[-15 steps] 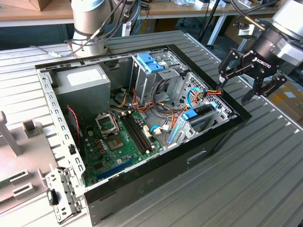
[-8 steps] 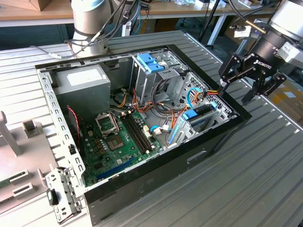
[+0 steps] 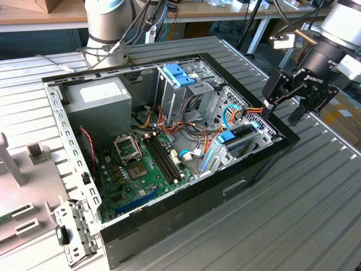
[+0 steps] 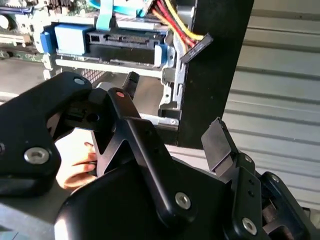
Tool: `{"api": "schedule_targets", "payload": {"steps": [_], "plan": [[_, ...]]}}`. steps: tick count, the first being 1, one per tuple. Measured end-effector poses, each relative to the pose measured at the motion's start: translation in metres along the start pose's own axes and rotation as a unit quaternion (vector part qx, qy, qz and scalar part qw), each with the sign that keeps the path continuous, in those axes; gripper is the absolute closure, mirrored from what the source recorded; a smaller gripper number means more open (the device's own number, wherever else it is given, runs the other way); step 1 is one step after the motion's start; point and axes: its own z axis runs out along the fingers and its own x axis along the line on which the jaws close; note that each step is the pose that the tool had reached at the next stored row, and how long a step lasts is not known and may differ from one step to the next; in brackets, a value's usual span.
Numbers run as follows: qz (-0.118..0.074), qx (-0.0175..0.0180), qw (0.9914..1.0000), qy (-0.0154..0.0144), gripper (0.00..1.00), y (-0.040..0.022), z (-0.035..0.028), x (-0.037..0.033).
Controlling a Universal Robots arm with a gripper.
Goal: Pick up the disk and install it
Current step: 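Insert the first disk wire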
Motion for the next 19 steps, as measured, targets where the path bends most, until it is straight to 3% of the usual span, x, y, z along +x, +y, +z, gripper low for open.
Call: {"api": "schedule_targets", "payload": {"steps": [5,11,16,18,19], "plan": [[0.014,0.0019,0.9999,-0.002,0.22,-0.008,0.0027,-0.0014],[0.014,0.002,0.99989,-0.0021,0.22,-0.0296,0.0022,-0.0093],[0.014,0.0026,0.99989,-0.0015,0.22,-0.0302,0.0022,-0.0093],[0.015,0.0068,0.99986,0.0017,0.22,-0.0301,0.0023,-0.0095],[0.015,0.0108,0.99982,0.0038,0.22,-0.0301,0.0025,-0.0096]]}}
